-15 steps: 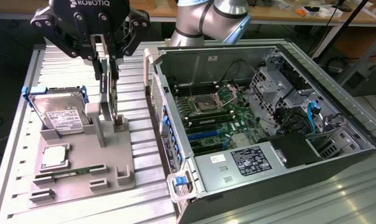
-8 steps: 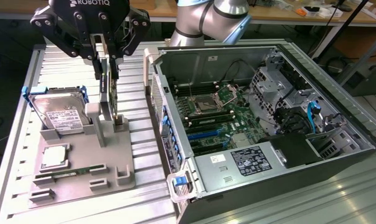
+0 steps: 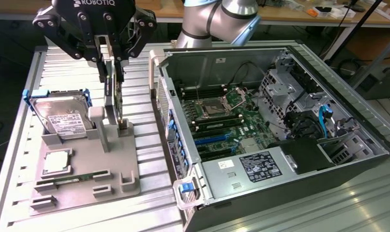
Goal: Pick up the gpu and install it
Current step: 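Pick up the gpu and move the gpu toward the slot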
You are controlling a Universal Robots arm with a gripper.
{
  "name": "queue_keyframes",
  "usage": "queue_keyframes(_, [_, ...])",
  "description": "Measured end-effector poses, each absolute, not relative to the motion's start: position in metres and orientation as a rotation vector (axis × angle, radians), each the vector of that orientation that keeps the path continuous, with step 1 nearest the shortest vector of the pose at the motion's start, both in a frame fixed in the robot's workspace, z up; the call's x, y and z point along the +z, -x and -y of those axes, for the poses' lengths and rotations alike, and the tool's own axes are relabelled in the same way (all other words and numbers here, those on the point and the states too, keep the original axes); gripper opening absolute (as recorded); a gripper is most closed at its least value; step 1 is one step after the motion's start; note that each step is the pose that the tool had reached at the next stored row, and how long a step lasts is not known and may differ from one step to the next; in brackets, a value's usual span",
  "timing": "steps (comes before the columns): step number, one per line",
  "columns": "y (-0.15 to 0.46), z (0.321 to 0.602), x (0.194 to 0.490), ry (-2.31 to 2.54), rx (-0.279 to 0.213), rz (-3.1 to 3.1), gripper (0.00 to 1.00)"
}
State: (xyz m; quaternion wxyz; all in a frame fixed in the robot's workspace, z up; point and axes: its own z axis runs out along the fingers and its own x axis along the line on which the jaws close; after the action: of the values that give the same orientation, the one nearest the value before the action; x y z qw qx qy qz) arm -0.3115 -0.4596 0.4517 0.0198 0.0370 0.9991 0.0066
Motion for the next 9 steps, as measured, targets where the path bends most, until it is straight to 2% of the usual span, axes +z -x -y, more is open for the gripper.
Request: queue_keyframes(9, [0.289, 0.457, 0.452, -0.115, 0.021, -3.100, 0.27])
